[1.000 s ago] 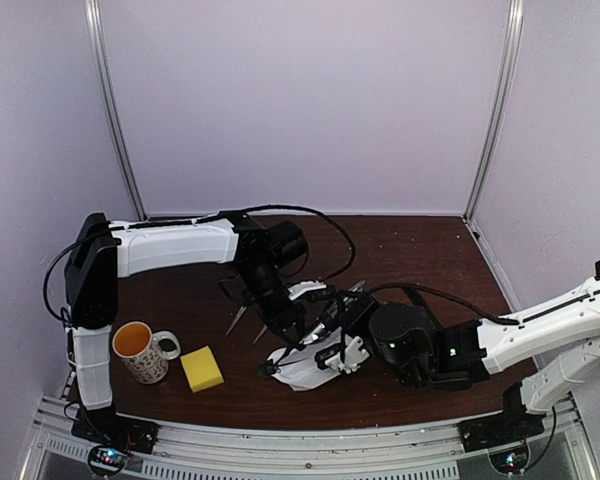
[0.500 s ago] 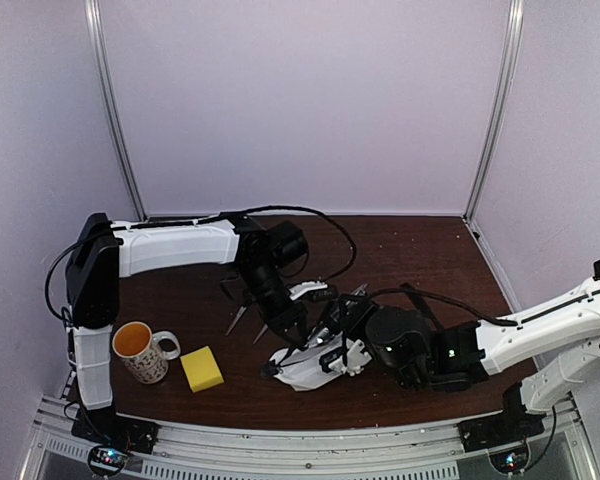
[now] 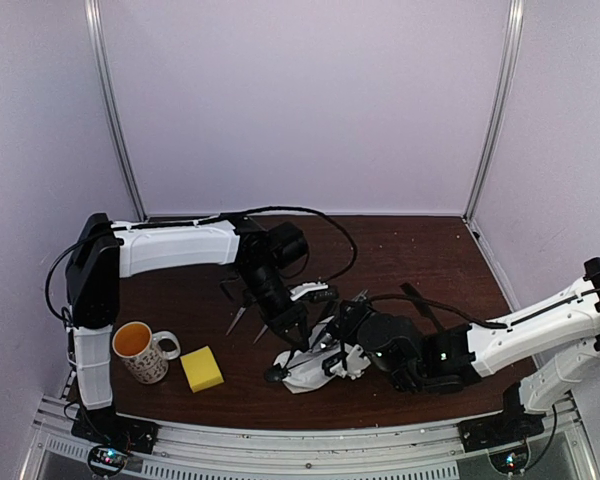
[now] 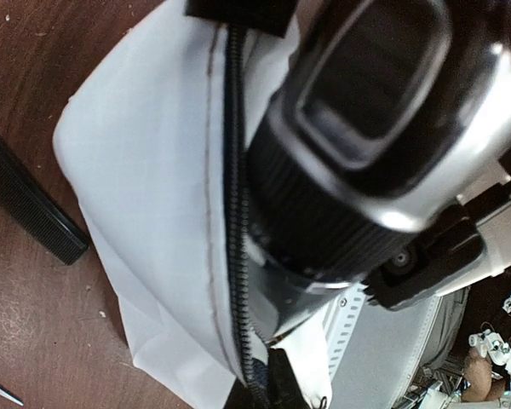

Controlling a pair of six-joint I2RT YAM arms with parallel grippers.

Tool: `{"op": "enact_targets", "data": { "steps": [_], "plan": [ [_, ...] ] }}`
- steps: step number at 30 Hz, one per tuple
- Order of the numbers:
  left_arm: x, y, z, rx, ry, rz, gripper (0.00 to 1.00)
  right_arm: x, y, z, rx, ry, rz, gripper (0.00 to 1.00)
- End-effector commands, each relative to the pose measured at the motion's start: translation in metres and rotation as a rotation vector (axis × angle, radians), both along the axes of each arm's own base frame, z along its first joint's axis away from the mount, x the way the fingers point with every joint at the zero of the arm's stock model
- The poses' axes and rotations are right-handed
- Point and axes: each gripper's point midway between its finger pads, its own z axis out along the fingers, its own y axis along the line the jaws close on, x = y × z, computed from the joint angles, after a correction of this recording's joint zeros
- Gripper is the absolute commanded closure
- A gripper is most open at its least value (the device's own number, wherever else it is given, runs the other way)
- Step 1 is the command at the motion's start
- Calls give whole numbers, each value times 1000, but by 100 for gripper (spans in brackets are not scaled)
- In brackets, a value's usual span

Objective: Sort the hair-cutting tools
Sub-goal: Place the electric hair clipper in the kit bag.

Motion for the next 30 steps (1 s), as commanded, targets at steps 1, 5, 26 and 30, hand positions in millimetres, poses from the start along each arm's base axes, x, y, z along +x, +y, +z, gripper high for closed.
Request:
{"op": "enact_targets", "data": {
  "steps": [1, 5, 26, 30],
  "plan": [
    [0, -6, 0, -39, 10, -16, 100, 8, 13, 16, 60, -42, -27, 100],
    [1, -7, 2, -44, 9, -16, 100, 9, 21, 11, 53, -52, -22, 100],
    [23, 7, -18, 18, -77, 19, 100, -14, 49, -9, 257, 191, -85, 87],
    [31, 13, -22, 39, -121, 25, 100, -17, 44, -34, 176, 144, -17, 86]
  ]
}}
